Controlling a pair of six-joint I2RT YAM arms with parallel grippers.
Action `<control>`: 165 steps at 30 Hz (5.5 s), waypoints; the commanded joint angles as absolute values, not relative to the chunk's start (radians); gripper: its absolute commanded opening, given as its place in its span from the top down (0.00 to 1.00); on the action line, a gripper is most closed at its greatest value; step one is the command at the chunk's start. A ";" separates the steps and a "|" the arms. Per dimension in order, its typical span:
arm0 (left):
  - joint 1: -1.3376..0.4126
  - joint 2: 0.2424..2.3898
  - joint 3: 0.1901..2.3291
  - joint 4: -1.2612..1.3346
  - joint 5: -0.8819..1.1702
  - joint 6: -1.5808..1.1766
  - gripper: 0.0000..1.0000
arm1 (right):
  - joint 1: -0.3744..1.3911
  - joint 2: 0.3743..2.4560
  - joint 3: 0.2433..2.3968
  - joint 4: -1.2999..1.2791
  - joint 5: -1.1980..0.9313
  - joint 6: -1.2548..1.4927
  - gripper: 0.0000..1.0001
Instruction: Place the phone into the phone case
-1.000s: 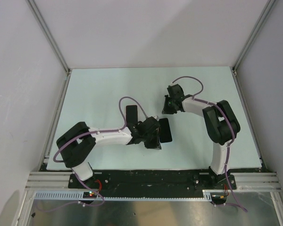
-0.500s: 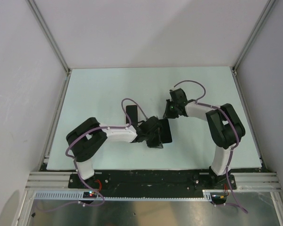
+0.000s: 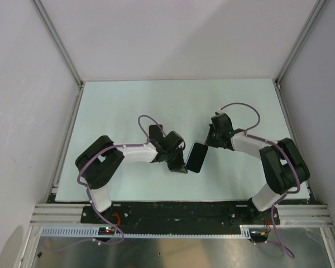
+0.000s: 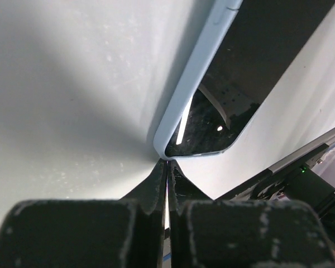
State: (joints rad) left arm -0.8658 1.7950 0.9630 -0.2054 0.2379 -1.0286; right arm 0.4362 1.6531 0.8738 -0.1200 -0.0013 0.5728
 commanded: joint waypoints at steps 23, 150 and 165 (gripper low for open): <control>-0.728 1.648 0.948 -0.192 0.091 -0.915 0.97 | 0.414 1.326 0.721 -0.255 0.014 0.533 0.64; -0.879 1.598 0.862 -0.218 0.048 -0.893 0.96 | 0.418 1.481 0.771 -0.263 -0.064 0.558 0.79; -0.880 1.615 0.880 -0.218 0.050 -0.890 0.96 | 0.419 1.537 0.787 -0.264 -0.039 0.555 0.87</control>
